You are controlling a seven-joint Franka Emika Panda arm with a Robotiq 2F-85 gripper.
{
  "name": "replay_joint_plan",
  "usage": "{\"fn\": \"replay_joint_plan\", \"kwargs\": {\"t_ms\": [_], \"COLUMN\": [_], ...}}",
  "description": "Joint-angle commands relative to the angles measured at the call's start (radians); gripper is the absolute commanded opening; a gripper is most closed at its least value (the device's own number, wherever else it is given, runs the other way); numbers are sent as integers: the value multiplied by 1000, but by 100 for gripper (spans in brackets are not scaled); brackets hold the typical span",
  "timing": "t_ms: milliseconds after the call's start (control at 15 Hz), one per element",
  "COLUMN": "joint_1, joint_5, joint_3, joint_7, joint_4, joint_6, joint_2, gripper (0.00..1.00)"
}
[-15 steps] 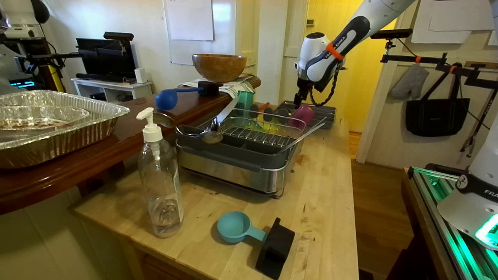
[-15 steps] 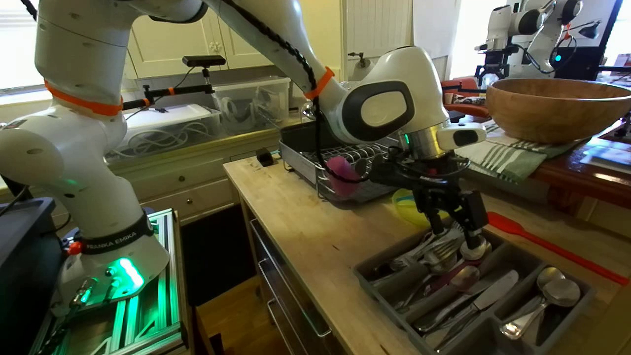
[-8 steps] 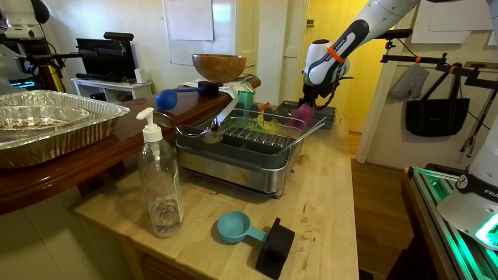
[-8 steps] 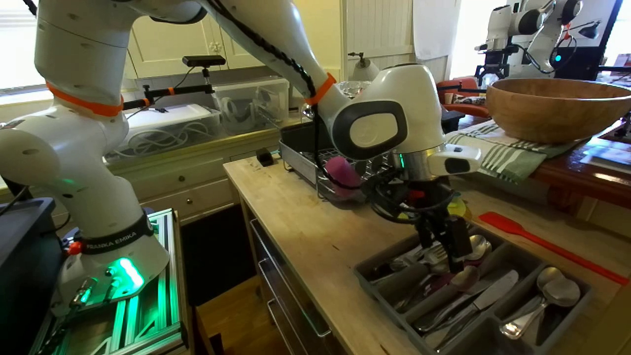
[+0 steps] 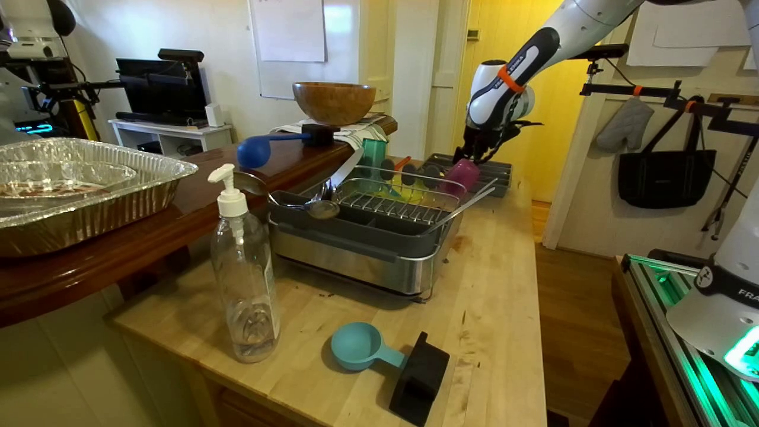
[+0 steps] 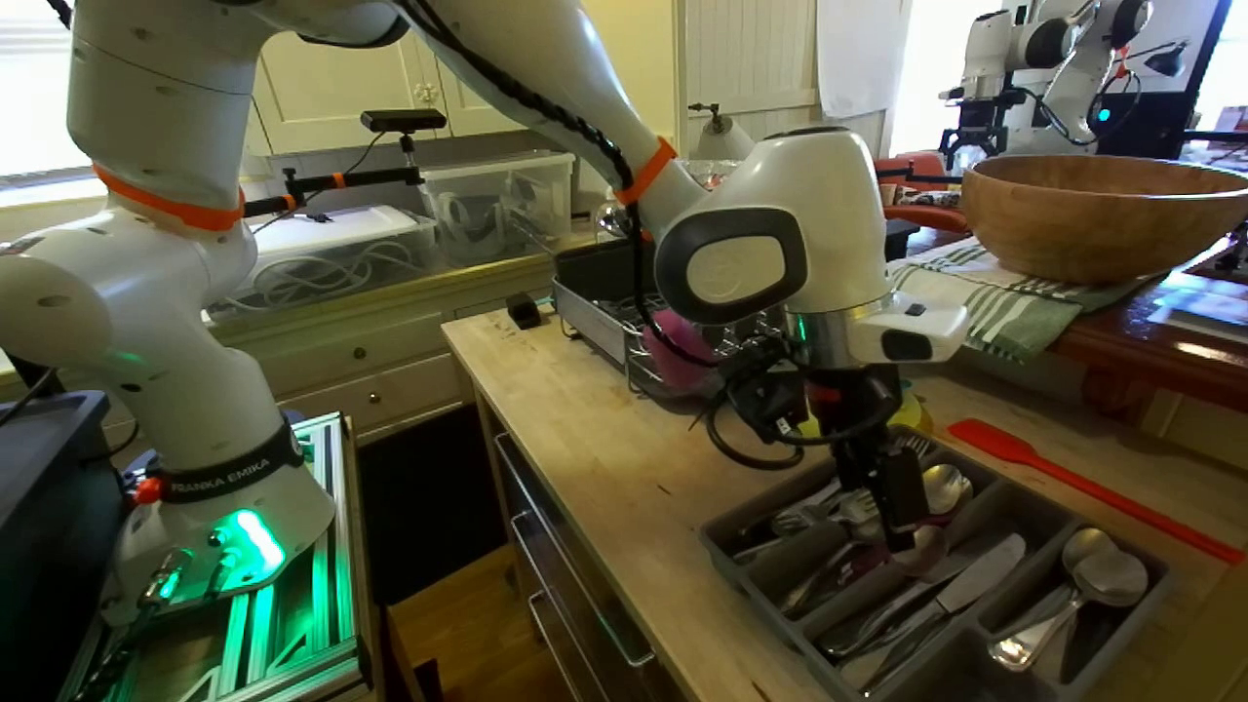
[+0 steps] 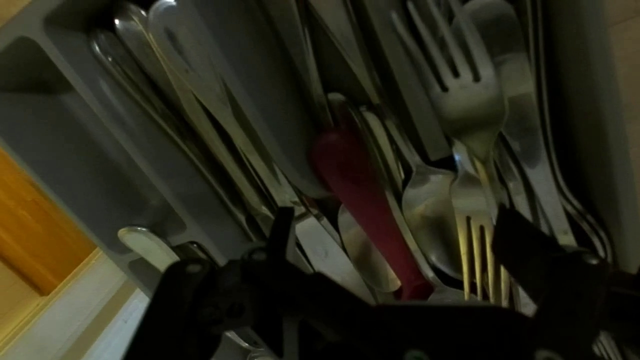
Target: Put one silver spoon on the cutlery holder then remove the purple spoon from the holder and place it on the counter.
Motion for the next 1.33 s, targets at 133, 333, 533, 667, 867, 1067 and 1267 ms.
{"fn": "replay_joint_plan", "kwargs": {"t_ms": [133,333,533,667,867,1067,1267], "joint_1": [-49,-74,-85,-87,-91,-95,-101], "joint_5": [86,114,109,111,122,129,126], "joint_3": [25,35,40,46,66,80,77], "joint_7": [24,0,-14,-15,-18,-19,-18], "joint_4": [62,78,97,101,109,122,142], "joint_6": [-26,-44,-67,-74,-81,-84,-85], "joint_2": [32,21,42,57,80,99,110], "gripper": [100,100,100,94,95,68,53]}}
